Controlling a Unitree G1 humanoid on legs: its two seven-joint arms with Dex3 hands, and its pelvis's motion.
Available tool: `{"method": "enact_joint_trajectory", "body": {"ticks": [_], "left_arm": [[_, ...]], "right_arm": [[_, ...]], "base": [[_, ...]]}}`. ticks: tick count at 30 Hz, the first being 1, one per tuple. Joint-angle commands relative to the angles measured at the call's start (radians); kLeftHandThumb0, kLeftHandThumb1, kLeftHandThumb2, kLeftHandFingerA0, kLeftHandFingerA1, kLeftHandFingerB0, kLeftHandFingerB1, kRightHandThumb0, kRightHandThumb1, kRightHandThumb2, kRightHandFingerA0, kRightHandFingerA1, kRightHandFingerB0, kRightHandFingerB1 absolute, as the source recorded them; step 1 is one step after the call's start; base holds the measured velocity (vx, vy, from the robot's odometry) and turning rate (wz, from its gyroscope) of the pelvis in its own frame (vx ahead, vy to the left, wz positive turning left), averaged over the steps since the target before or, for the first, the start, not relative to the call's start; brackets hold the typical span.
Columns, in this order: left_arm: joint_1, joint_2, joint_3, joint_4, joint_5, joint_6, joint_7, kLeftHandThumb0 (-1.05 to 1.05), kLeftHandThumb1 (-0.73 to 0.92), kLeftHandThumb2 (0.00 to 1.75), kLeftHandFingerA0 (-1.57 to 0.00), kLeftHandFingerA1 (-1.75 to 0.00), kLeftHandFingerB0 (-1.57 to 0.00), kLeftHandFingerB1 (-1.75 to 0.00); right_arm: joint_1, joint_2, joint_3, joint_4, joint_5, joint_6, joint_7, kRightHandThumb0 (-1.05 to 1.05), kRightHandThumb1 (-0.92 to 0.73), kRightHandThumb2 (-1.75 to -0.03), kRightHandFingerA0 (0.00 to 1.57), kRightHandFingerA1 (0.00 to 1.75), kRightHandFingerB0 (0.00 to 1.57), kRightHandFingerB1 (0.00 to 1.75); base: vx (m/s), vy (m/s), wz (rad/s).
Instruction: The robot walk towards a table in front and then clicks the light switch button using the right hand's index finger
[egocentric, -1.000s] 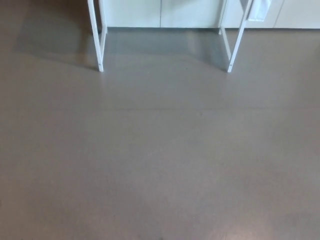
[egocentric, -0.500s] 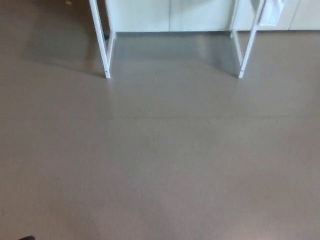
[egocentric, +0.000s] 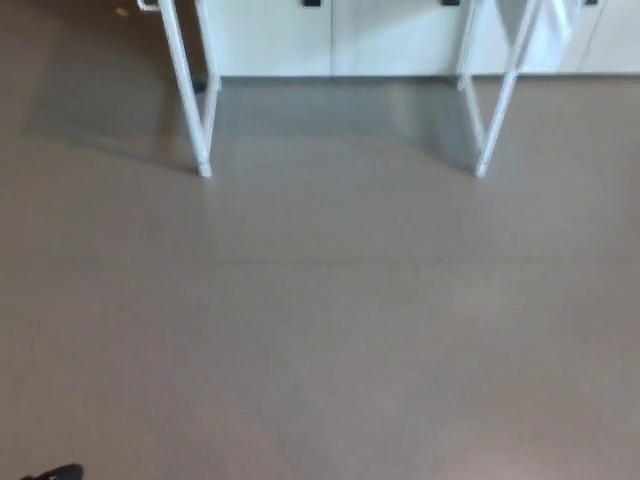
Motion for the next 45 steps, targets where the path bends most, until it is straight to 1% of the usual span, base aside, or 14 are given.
{"method": "enact_joint_trajectory", "body": {"ticks": [1, 2, 3, 10, 14, 18, 19, 25, 29, 31, 36, 37, 41, 45], "left_arm": [[-0.039, 0.021, -0.004, 0.045, 0.021, -0.039, 0.004, -0.21, 0.65, 0.59, -0.50, -0.42, -0.39, -0.36], [-0.022, 0.020, -0.005, 0.055, 0.014, -0.042, -0.012, -0.20, 0.67, 0.59, -0.48, -0.42, -0.38, -0.36], [-0.017, 0.021, -0.003, 0.056, 0.006, -0.035, -0.021, -0.19, 0.67, 0.60, -0.47, -0.42, -0.37, -0.36], [-0.009, 0.029, 0.004, 0.043, -0.011, -0.010, -0.037, -0.19, 0.71, 0.60, -0.43, -0.43, -0.32, -0.35], [0.016, 0.027, -0.006, 0.019, 0.006, -0.015, -0.024, -0.20, 0.70, 0.60, -0.42, -0.43, -0.33, -0.35], [0.050, 0.042, -0.041, 0.031, 0.056, 0.000, 0.001, -0.20, 0.65, 0.59, -0.42, -0.42, -0.32, -0.34], [0.063, 0.047, -0.053, 0.028, 0.073, 0.001, 0.010, -0.25, 0.64, 0.59, -0.42, -0.42, -0.33, -0.34], [0.089, 0.056, -0.087, 0.059, 0.101, -0.022, 0.029, -0.25, 0.61, 0.58, -0.42, -0.43, -0.34, -0.35], [0.096, 0.054, -0.088, 0.078, 0.097, -0.037, 0.022, -0.25, 0.61, 0.58, -0.41, -0.43, -0.34, -0.34], [0.086, 0.053, -0.092, 0.077, 0.102, -0.028, 0.037, -0.24, 0.61, 0.58, -0.42, -0.42, -0.34, -0.34], [0.080, 0.057, -0.091, 0.111, 0.101, -0.052, 0.034, -0.26, 0.61, 0.58, -0.41, -0.41, -0.33, -0.34], [0.091, 0.060, -0.095, 0.091, 0.102, -0.049, 0.029, -0.27, 0.62, 0.58, -0.41, -0.40, -0.33, -0.33], [0.088, 0.065, -0.096, 0.086, 0.106, -0.038, 0.038, -0.28, 0.60, 0.58, -0.43, -0.41, -0.34, -0.34], [0.076, 0.067, -0.094, 0.111, 0.101, -0.049, 0.021, -0.28, 0.61, 0.58, -0.40, -0.41, -0.32, -0.33]], "right_arm": [[-0.029, -0.008, -0.013, 0.017, 0.019, 0.008, -0.007, -0.50, -0.45, -0.55, 0.83, 0.44, 0.65, 0.40], [-0.008, -0.008, -0.014, 0.028, 0.019, -0.003, -0.007, -0.49, -0.45, -0.55, 0.84, 0.45, 0.66, 0.40], [0.005, -0.014, -0.009, 0.020, 0.008, -0.007, -0.006, -0.56, -0.39, -0.75, 0.77, 0.56, 0.59, 0.51], [0.004, -0.013, 0.002, 0.047, 0.001, -0.026, -0.005, -0.57, -0.38, -0.74, 0.77, 0.56, 0.59, 0.51], [0.018, -0.029, 0.020, 0.035, -0.015, -0.001, 0.007, -0.61, -0.40, -0.76, 0.74, 0.55, 0.56, 0.50], [0.052, -0.055, 0.044, 0.036, -0.025, 0.024, 0.023, -0.62, -0.39, -0.76, 0.70, 0.55, 0.51, 0.49], [0.057, -0.066, 0.053, 0.040, -0.031, 0.032, 0.033, -0.61, -0.39, -0.76, 0.67, 0.55, 0.49, 0.49], [0.055, -0.125, 0.113, 0.082, -0.088, 0.042, 0.027, -0.74, -0.40, -0.80, 0.63, 0.53, 0.46, 0.48], [0.073, -0.134, 0.122, 0.074, -0.077, 0.042, 0.027, -0.72, -0.41, -0.80, 0.62, 0.53, 0.45, 0.48], [0.076, -0.135, 0.123, 0.037, -0.075, 0.074, 0.029, -0.71, -0.40, -0.80, 0.61, 0.54, 0.46, 0.49], [0.055, -0.136, 0.127, 0.099, -0.079, 0.032, 0.020, -0.72, -0.41, -0.81, 0.62, 0.53, 0.45, 0.48], [0.061, -0.136, 0.127, 0.078, -0.079, 0.052, 0.023, -0.70, -0.41, -0.80, 0.61, 0.53, 0.46, 0.49], [0.058, -0.131, 0.131, 0.093, -0.077, 0.027, 0.021, -0.73, -0.42, -0.81, 0.62, 0.54, 0.45, 0.48], [0.057, -0.128, 0.133, 0.094, -0.076, 0.043, 0.019, -0.71, -0.41, -0.81, 0.61, 0.53, 0.46, 0.48]], "base": [[0.19, 0.129, 0.10], [0.18, 0.152, 0.00], [0.18, 0.096, 0.06], [0.24, -0.036, 0.12], [0.40, -0.264, 0.15], [0.36, -0.185, 0.08], [0.30, -0.068, -0.07], [0.29, 0.073, -0.13], [0.40, 0.317, -0.18], [0.31, 0.158, -0.07], [0.30, 0.052, 0.07], [0.29, -0.012, 0.17], [0.38, -0.123, 0.26], [0.63, -0.028, 0.71]]}}
